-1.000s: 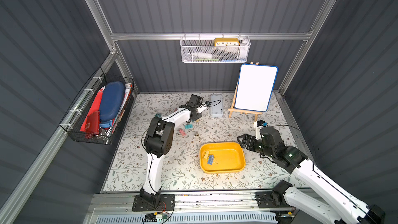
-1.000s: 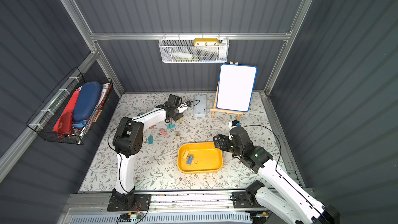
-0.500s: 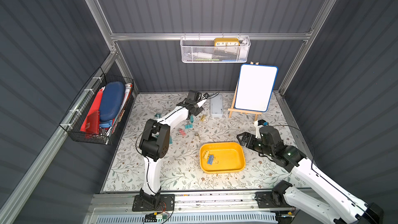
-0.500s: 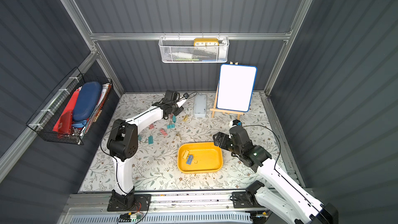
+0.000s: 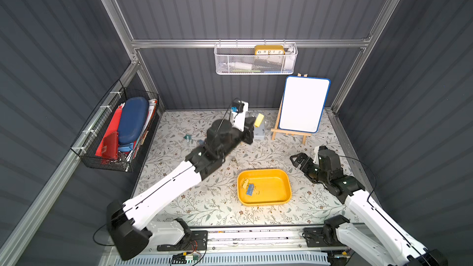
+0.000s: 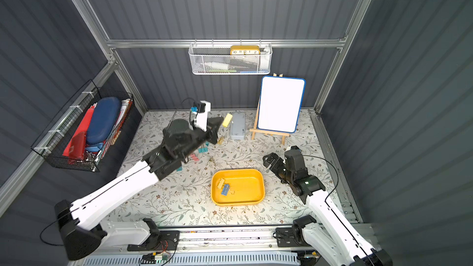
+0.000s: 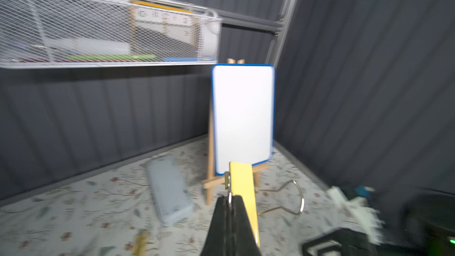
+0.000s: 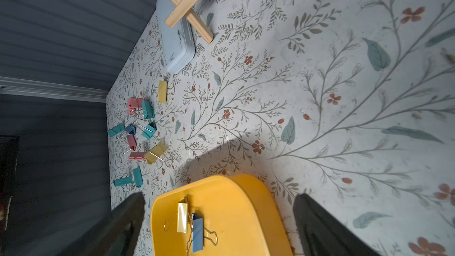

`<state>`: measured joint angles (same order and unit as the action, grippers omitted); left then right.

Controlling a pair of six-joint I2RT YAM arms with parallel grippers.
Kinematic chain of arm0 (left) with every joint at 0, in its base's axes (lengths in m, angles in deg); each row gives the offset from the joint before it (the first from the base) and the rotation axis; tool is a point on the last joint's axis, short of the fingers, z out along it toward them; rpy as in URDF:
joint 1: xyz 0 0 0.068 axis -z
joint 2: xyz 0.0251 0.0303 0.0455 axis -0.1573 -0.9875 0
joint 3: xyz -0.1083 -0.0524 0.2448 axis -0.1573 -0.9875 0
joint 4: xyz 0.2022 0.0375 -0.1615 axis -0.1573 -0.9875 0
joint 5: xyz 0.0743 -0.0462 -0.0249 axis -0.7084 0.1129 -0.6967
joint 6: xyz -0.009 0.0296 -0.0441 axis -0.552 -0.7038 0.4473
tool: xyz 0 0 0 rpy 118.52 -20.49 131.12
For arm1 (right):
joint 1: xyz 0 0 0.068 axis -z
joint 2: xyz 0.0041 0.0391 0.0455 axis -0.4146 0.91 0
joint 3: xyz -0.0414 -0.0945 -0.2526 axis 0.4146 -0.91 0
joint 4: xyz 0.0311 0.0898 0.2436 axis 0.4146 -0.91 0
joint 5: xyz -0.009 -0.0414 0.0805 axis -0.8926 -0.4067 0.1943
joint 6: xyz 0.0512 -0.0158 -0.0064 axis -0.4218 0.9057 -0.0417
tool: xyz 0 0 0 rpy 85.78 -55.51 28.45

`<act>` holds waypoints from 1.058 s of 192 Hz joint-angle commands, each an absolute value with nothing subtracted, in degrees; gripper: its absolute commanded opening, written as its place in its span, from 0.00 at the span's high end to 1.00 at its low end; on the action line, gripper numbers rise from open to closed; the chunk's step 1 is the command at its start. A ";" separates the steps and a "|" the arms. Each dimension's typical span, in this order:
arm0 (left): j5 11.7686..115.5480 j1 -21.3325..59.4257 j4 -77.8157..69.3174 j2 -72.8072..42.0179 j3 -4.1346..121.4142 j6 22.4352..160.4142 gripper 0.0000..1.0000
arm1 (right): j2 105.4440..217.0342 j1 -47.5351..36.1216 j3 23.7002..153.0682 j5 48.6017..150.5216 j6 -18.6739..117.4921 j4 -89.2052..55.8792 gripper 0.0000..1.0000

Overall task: Put the binder clips in the storage box
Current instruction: Place the binder clip in the storage box.

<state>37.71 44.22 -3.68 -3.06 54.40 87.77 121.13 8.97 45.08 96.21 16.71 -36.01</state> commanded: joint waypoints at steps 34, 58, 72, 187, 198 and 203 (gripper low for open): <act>13.46 72.11 -20.18 -8.28 47.49 130.94 1.00 | 121.70 9.73 45.72 99.74 15.28 -32.65 0.01; 12.66 77.06 -26.65 -13.29 46.67 139.80 1.00 | 123.23 9.73 45.74 101.10 15.25 -32.63 0.01; 13.54 77.75 -27.45 -13.76 44.18 142.00 1.00 | 123.86 9.73 45.80 103.41 15.38 -32.56 0.01; 14.07 69.43 -38.10 -8.50 36.10 140.34 1.00 | 124.05 9.69 45.47 105.85 14.94 -32.41 0.01; 14.27 67.42 -35.63 -6.80 35.56 137.25 1.00 | 124.23 9.73 45.59 106.11 14.94 -32.43 0.01; 14.76 66.36 -34.28 -6.26 35.23 135.63 1.00 | 124.31 9.73 45.56 106.33 14.78 -32.42 0.01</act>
